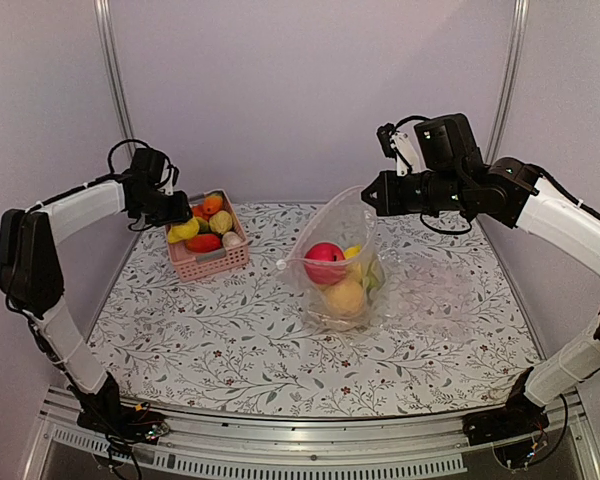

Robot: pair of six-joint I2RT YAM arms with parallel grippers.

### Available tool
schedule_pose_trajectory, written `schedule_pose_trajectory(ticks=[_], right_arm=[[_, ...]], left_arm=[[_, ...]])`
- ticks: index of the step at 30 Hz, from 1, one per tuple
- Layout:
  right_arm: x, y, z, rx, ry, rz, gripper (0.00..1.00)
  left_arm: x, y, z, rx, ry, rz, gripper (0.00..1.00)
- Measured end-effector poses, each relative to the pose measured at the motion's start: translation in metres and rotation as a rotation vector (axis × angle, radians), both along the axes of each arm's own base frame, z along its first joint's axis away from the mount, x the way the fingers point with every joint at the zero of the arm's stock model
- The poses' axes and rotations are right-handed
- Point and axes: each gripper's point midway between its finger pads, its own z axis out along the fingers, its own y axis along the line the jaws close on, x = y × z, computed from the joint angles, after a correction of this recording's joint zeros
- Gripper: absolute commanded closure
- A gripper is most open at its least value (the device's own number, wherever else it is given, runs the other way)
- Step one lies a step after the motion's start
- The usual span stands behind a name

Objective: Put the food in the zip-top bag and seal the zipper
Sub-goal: Pick up the fake fruit from the bin, then place the fake fruit in the zipper food storage bag.

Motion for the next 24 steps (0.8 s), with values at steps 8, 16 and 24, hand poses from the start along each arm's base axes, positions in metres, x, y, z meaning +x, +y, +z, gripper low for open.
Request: schedule_pose_trajectory(ticks=[8,16,24], right_arm=[[0.0,0.0,0.0,0.0,0.0,0.0,1.0],[0.001,0.004,-0.001,0.0,0.007,0.008,1.0],[0.002,0.01,-0.002,0.008,0.02,0.025,1.0]], left_arm=[[-0.011,-0.003,0.064,-0.105,-0.199,0.036,0.59],[-0.079,-0.108,0.184,-0.377,-0.46,-0.219,0.61],[-0.17,-0.231,0.234,-0.521,-0.506,-0.624,0.61]])
